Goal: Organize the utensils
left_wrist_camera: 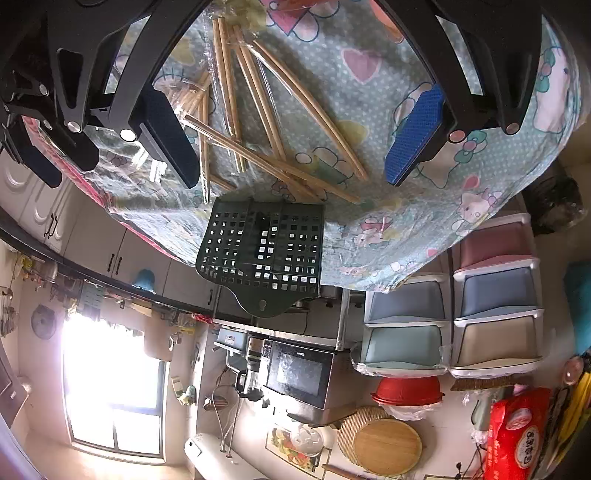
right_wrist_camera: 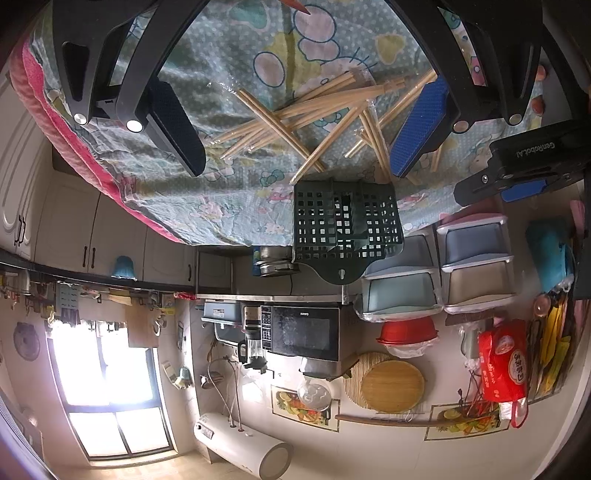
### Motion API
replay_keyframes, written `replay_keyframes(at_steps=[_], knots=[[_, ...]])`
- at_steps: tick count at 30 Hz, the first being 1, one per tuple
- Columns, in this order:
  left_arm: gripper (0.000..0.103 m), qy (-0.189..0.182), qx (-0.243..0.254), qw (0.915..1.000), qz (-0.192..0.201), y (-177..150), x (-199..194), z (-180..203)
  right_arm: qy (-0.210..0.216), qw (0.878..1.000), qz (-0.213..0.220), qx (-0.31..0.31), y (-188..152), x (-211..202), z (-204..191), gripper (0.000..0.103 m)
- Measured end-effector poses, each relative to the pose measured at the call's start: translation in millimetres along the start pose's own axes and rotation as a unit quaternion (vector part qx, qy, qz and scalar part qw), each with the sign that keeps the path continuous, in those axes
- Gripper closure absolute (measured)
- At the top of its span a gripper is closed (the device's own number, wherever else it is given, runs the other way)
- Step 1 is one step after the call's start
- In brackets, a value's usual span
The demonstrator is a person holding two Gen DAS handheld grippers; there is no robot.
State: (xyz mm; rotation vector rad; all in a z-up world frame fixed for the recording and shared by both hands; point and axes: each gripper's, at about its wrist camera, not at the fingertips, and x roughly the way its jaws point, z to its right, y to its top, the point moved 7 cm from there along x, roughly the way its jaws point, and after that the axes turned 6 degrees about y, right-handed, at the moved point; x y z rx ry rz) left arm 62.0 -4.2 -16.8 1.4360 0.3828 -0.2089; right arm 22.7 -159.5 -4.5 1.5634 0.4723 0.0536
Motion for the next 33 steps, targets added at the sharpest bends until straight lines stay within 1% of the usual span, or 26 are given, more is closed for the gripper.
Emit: replay_keyframes(at_steps=[33], knots=[[0.010, -0.004, -0.002, 1.0000, 0.001, 0.8, -0.1, 2.0, 0.004, 1.000, -0.003, 0.000, -1.5, 4.4, 1.3, 0.006]])
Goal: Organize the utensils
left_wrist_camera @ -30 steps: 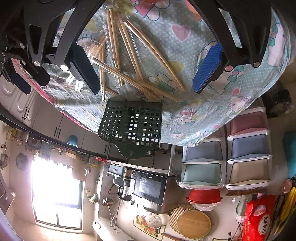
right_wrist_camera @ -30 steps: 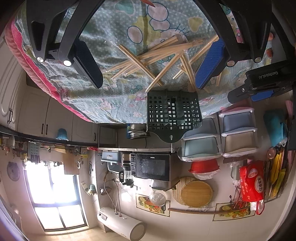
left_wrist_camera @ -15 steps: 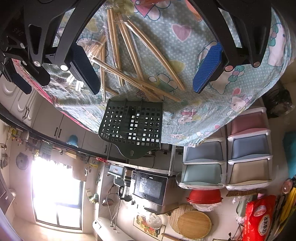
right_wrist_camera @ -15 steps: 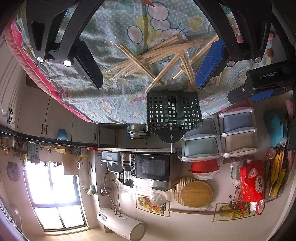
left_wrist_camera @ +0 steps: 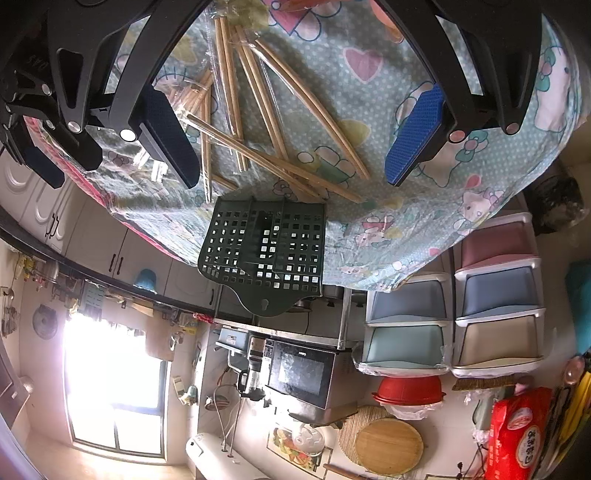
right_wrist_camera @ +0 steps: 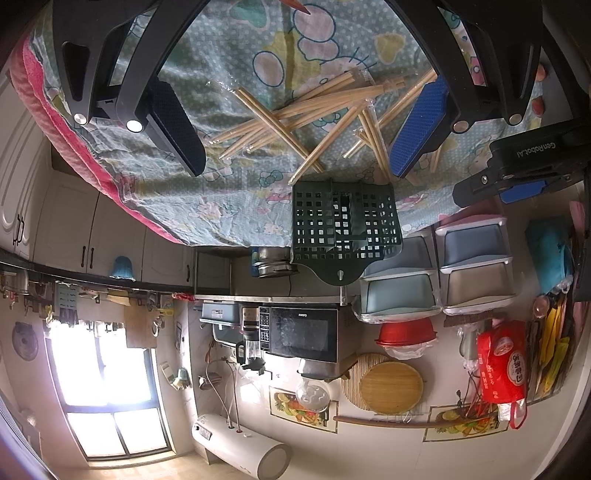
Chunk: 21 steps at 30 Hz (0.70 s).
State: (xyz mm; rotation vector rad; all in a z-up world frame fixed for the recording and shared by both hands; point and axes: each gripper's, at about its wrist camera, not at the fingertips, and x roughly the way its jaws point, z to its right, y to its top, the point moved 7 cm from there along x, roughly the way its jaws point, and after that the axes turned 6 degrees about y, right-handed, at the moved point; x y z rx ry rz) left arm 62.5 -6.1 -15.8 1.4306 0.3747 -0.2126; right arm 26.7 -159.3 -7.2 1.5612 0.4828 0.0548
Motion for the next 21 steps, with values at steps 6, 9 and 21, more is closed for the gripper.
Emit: replay_keyframes(at_steps=[6, 9, 21], knots=[[0.010, 0.000, -0.001, 1.0000, 0.000, -1, 1, -1, 0.002, 1.000, 0.001, -0.001, 0, 0, 0, 0.006], [0.010, 0.001, -0.005, 1.0000, 0.000, 0, 1, -2, 0.007, 1.000, 0.000, -0.005, 0, 1, -3, 0.006], [0.010, -0.002, -0.049, 0.9984, -0.028, 0, 13, -32, 0.055, 0.997, -0.049, -0.010, 6, 20, -8, 0.006]])
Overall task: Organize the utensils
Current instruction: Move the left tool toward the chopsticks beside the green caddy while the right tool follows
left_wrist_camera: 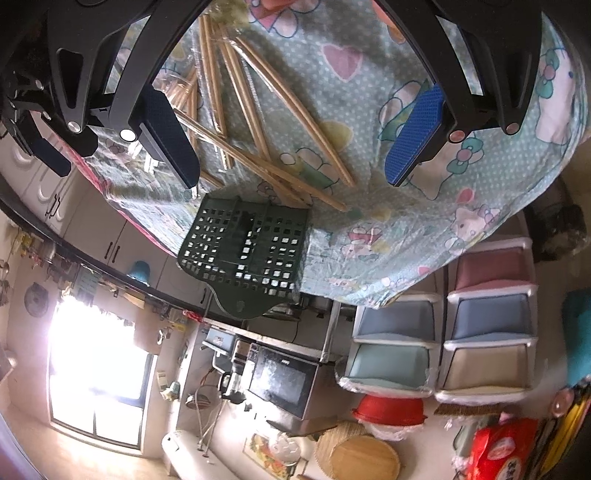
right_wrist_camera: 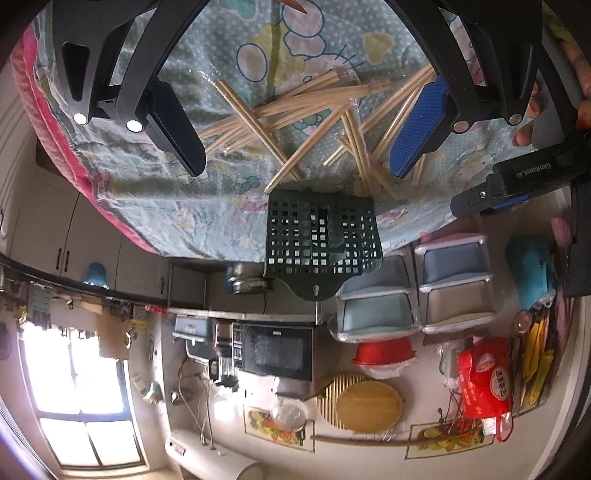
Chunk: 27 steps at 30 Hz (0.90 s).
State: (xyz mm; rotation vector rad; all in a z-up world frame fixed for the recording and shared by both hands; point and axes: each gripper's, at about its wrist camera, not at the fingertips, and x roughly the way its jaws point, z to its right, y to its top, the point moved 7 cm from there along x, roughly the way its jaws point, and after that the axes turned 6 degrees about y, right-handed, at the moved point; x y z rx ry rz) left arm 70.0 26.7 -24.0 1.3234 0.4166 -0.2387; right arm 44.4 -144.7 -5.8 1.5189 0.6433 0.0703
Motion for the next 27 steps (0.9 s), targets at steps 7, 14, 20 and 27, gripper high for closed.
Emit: replay_keyframes(at_steps=[7, 14, 20, 27], knots=[[0.010, 0.002, -0.016, 0.9997, -0.016, 7, 7, -15, 0.024, 0.999, -0.031, 0.013, 6, 13, 1, 0.006], [0.010, -0.003, -0.017, 0.9993, -0.032, 18, 17, -16, 0.048, 0.997, -0.057, 0.031, 19, 26, 6, 0.006], [0.010, -0.012, -0.007, 0.9987, -0.049, 24, 31, -11, 0.047, 0.995, -0.081, 0.046, 29, 42, 20, 0.006], [0.010, -0.031, 0.016, 0.9959, -0.084, 27, 54, 0, 0.034, 0.993, -0.098, 0.059, 42, 58, 40, 0.006]])
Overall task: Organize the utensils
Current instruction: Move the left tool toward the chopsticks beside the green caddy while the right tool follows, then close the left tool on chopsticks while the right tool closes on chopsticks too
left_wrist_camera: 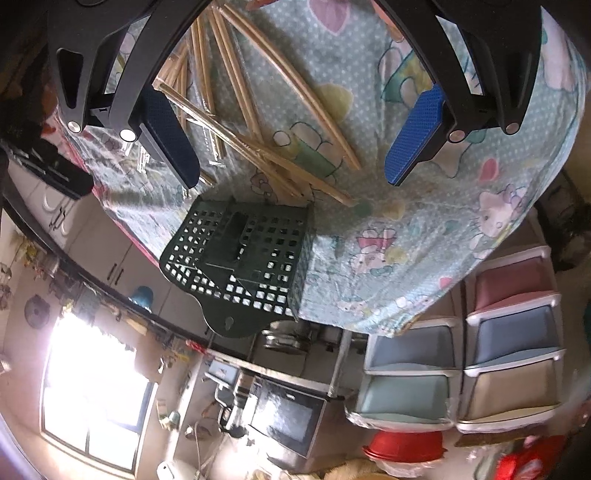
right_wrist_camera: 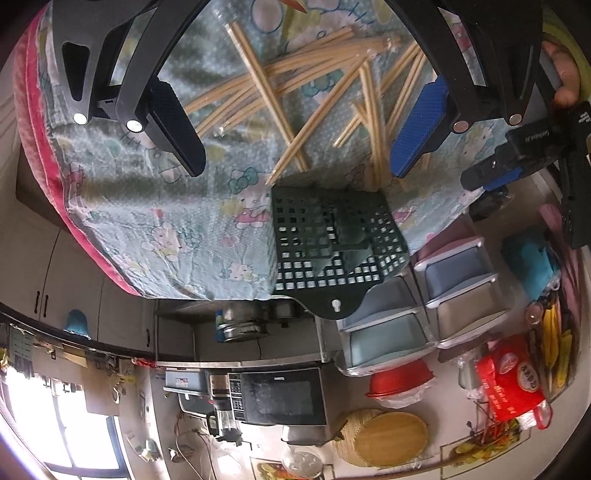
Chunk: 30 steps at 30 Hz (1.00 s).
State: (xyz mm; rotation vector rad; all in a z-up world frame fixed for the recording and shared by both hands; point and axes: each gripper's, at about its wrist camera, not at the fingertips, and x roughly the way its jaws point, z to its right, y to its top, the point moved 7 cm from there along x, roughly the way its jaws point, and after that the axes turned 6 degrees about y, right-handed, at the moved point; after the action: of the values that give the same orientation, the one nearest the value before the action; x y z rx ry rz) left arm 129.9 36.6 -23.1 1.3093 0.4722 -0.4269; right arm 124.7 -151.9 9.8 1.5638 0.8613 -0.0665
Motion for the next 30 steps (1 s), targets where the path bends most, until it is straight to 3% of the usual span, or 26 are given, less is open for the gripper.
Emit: replay_keyframes(at_steps=[6, 18, 20, 30], knots=[[0.010, -0.022, 0.012, 0.9989, -0.040, 5, 25, 13, -0.004, 1.000, -0.018, 0.012, 12, 14, 15, 0.008], [0.029, -0.073, -0.024, 0.9857, -0.150, 3, 88, 20, 0.032, 0.991, -0.114, 0.064, -4, 68, 40, 0.045], [0.037, -0.075, -0.028, 0.9837, -0.161, 1, 93, 21, 0.043, 0.987, -0.133, 0.078, -8, 79, 42, 0.050], [0.038, -0.065, -0.033, 0.9779, -0.196, -4, 118, 20, 0.072, 0.977, -0.176, 0.094, -17, 109, 38, 0.059]])
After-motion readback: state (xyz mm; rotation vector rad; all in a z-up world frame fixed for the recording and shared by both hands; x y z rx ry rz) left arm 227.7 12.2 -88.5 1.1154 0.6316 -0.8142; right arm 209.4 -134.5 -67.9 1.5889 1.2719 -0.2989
